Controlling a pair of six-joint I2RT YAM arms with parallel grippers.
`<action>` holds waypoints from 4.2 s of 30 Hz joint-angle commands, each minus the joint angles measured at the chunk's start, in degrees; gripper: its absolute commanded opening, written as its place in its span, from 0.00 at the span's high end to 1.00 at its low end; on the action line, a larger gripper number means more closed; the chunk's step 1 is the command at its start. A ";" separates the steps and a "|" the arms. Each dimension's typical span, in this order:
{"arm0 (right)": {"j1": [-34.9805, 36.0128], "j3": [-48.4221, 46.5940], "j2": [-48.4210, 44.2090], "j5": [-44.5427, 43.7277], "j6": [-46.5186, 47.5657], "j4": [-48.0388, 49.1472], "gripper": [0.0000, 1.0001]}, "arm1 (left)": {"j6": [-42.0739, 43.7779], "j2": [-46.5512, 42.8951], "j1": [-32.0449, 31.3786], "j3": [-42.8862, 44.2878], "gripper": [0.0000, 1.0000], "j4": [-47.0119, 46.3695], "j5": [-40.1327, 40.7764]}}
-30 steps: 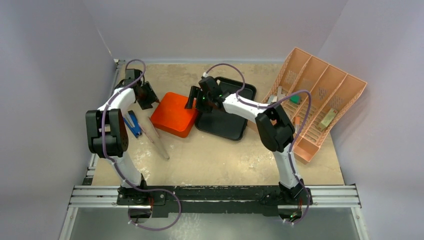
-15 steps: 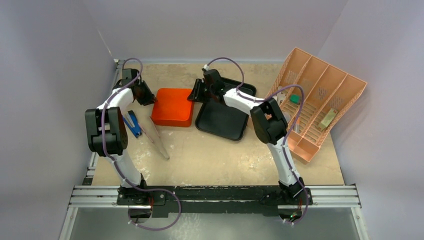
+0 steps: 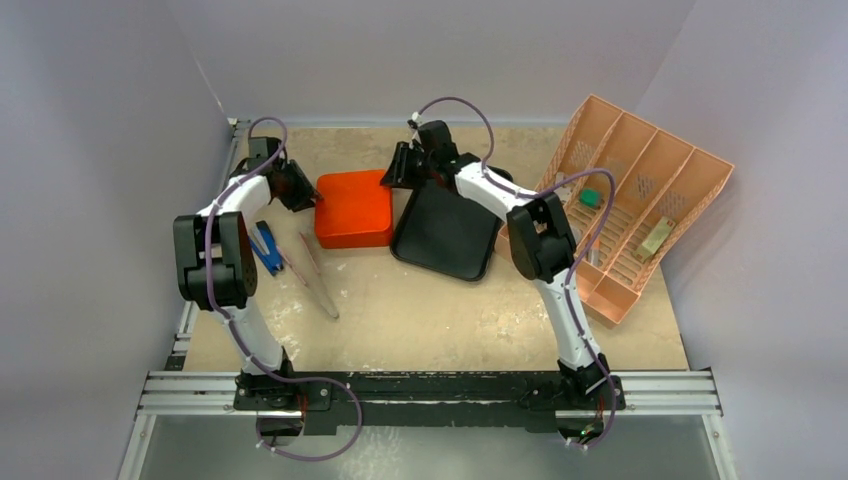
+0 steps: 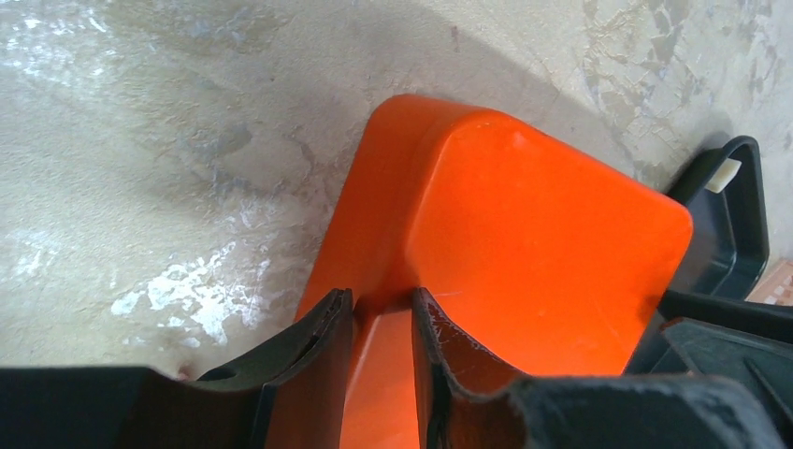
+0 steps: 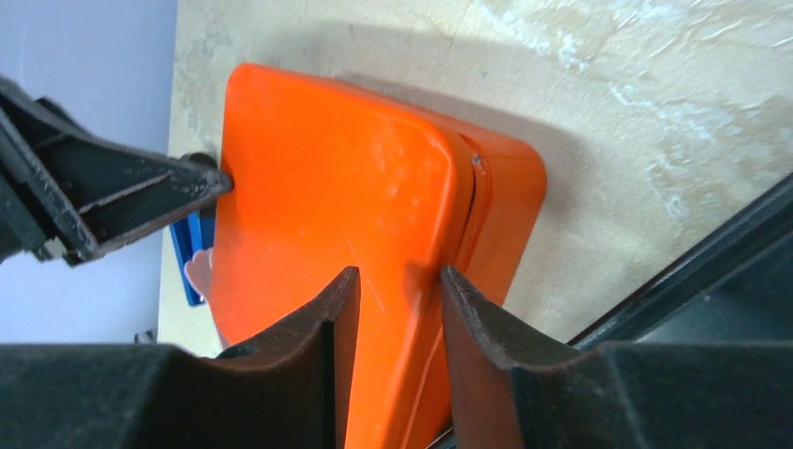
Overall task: Pack the chocolate
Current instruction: Close the box lid on the packing box.
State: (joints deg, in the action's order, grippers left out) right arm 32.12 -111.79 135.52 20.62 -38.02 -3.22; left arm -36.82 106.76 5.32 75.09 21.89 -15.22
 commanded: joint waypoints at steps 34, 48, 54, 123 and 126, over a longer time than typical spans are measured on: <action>5.42 -5.22 -2.22 -11.80 4.95 -8.83 0.41 | 2.07 0.21 1.80 0.09 0.68 -2.08 -1.54; 5.41 -6.78 1.21 -5.43 1.88 -5.52 0.55 | 1.59 0.27 2.85 -0.07 0.74 -2.35 -0.74; 5.49 -5.33 0.70 -4.89 1.13 -3.48 0.57 | 1.36 0.60 2.90 -0.07 0.81 -2.86 -1.74; 4.79 -10.98 1.81 -6.43 -2.13 -7.59 0.56 | 5.97 0.88 3.69 4.54 0.63 2.69 7.82; 5.03 -11.63 2.32 -7.67 -2.27 -9.25 0.55 | 6.32 1.57 4.01 4.92 0.64 3.66 8.34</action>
State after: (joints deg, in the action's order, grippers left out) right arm 36.75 -120.22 136.77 15.09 -39.11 -9.69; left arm -32.32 108.40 8.62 79.79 25.52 -8.08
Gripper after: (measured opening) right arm 0.443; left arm 0.363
